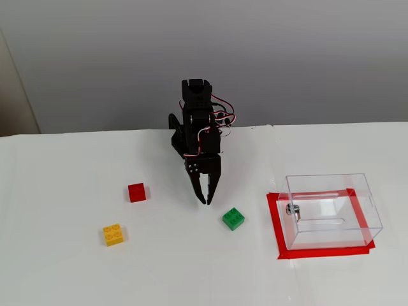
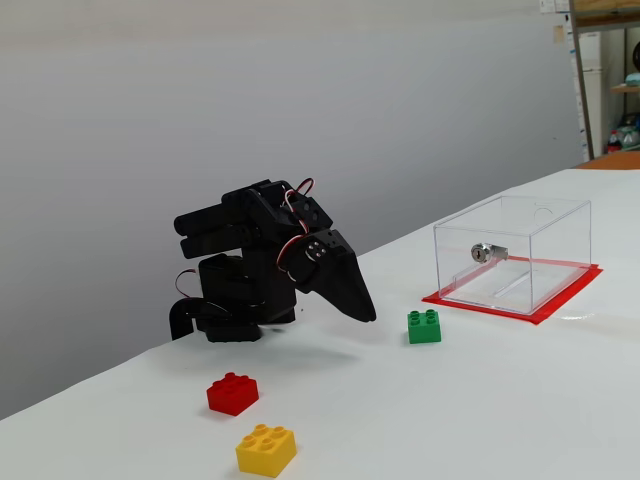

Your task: Pick the yellow lego brick and place it into the transparent box

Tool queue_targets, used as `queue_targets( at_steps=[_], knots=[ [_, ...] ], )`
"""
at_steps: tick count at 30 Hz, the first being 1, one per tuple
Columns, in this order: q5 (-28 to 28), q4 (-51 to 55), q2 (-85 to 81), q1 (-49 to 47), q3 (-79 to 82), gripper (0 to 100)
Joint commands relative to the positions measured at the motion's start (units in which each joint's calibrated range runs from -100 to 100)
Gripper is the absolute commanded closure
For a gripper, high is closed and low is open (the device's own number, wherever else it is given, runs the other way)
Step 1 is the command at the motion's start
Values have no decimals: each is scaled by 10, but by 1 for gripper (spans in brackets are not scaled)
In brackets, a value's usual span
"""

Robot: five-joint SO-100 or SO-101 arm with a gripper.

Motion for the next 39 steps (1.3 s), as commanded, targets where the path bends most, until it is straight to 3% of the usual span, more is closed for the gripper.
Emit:
queue_targets(
  at_steps=[1,10,25,39],
  knots=[
    [1,-8,-7,4,5,98],
    [-3,1,4,6,-82,98],
    [-3,4,318,91,-467,98],
    [-4,153,485,264,-739,98]
  ],
)
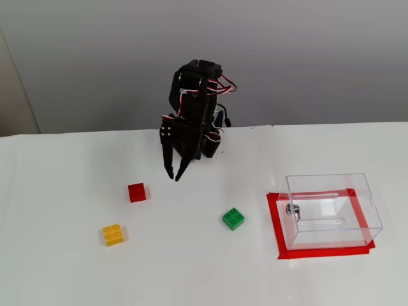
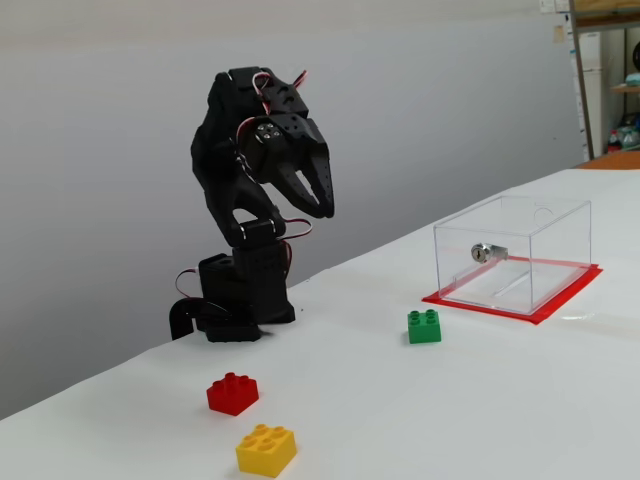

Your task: Pick the yellow lego brick and place it into the transparent box

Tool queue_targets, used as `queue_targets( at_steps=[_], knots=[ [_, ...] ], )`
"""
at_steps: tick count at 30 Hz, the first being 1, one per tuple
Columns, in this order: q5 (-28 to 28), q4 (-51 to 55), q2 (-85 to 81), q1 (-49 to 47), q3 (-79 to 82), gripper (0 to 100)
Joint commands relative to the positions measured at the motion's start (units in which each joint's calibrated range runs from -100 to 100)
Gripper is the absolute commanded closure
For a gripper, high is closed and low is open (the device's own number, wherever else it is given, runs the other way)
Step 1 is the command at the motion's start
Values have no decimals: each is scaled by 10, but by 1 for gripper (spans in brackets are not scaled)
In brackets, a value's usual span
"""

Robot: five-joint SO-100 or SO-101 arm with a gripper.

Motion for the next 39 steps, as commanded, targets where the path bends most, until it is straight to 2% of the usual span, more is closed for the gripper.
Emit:
queue_targets(
  at_steps=[1,5,13,22,32,39],
  knots=[
    [-1,15,45,28,-75,98],
    [-7,39,92,81,-118,98],
    [-77,46,185,175,-152,98],
    [-133,48,306,210,-198,98],
    [-229,47,383,228,-213,98],
    [-247,41,427,241,-235,98]
  ],
)
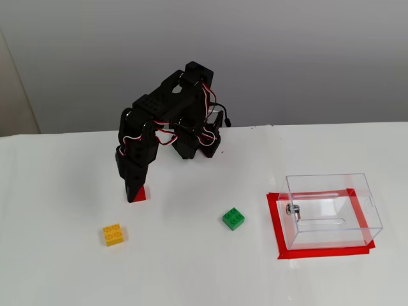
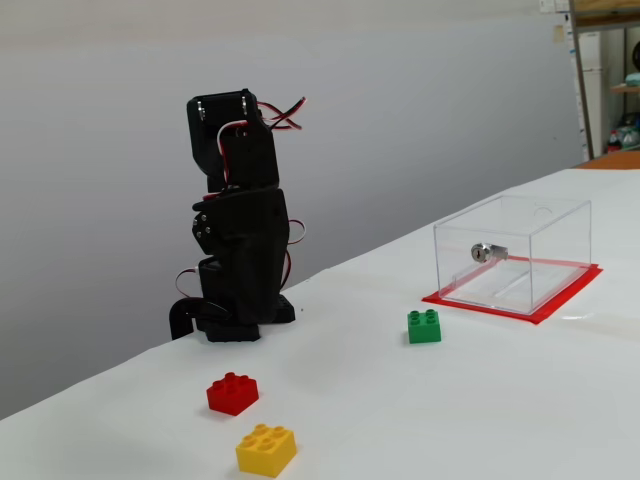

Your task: Pick the yellow lego brick and place it into the transparent box

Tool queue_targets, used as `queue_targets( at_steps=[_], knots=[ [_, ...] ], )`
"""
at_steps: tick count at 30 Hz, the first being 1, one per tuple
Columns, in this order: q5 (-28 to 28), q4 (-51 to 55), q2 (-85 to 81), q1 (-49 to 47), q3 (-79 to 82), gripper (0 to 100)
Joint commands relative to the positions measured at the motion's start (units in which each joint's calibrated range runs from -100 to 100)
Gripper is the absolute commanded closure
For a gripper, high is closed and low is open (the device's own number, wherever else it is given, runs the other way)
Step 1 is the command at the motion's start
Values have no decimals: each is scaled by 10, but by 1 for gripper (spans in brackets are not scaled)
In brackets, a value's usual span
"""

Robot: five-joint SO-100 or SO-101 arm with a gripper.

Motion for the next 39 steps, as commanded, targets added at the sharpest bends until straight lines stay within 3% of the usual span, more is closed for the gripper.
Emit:
queue_targets(
  at_steps=[1,15,20,24,39],
  knots=[
    [-3,-4,15,8,-49,98],
    [2,4,163,26,-209,97],
    [2,4,201,23,-243,80],
    [2,-1,224,22,-258,75],
    [3,-5,345,14,-353,75]
  ],
)
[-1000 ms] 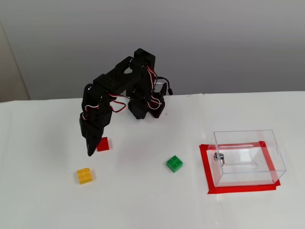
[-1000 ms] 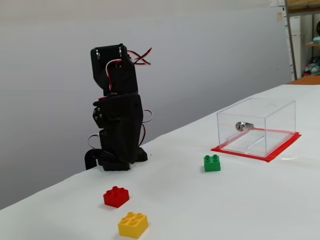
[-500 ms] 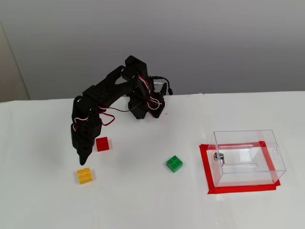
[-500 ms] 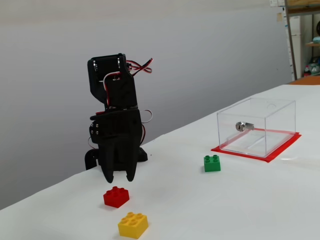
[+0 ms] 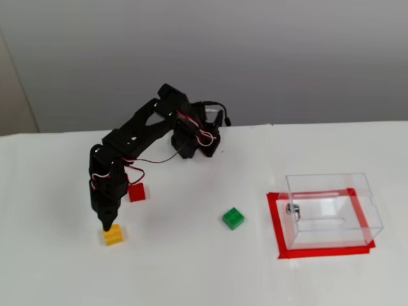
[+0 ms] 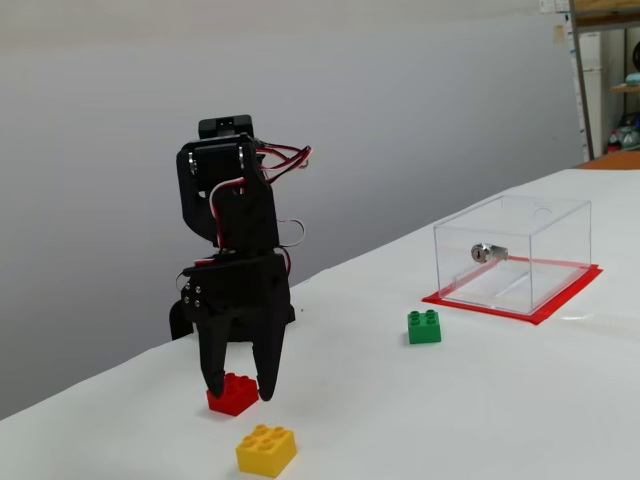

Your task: Pick the yellow lego brick and place it into the transparent box

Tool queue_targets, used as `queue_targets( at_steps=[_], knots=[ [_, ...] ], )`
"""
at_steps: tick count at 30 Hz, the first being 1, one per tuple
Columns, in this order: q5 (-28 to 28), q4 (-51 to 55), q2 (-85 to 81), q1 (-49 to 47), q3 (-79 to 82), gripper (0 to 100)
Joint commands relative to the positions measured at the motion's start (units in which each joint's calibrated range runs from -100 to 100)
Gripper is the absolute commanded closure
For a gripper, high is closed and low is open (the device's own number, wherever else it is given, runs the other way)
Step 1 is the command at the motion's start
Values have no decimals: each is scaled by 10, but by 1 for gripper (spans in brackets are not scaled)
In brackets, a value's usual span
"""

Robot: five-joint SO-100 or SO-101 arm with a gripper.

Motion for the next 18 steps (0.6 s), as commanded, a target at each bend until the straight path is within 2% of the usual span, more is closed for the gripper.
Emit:
queue_targets(
  at_steps=[1,18],
  knots=[
    [6,-4,9,-7,-40,75],
    [15,-20,79,-13,-42,75]
  ],
)
